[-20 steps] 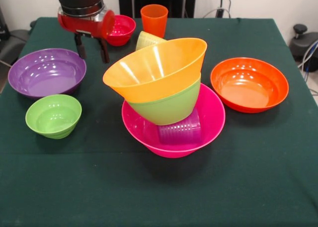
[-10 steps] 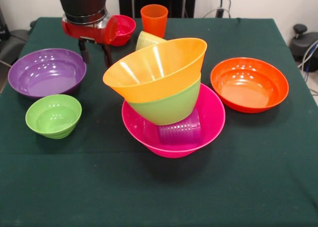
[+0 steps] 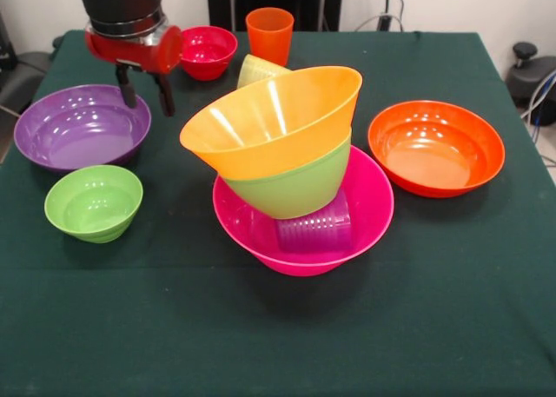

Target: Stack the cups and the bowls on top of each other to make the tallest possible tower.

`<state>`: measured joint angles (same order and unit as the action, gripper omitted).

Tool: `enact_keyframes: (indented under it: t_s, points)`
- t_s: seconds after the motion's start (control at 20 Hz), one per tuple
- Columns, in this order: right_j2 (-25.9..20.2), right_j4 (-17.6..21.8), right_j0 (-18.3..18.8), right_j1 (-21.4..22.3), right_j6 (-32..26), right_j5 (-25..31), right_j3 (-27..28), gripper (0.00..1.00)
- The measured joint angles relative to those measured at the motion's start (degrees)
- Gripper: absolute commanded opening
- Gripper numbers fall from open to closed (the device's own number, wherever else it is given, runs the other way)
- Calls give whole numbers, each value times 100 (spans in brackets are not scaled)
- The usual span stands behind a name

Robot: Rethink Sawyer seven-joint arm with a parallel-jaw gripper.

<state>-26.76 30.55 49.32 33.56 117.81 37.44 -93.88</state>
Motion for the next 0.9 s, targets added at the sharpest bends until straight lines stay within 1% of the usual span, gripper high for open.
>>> enact_keyframes:
  t_s: [0.25,0.4,0.65,0.9]
  points:
    - [0,1,180,26,0,-1,15,100]
    - [1,1,225,22,0,0,36,100]
    - [0,0,214,7,0,0,79,100]
    - [0,1,181,-135,0,0,185,100]
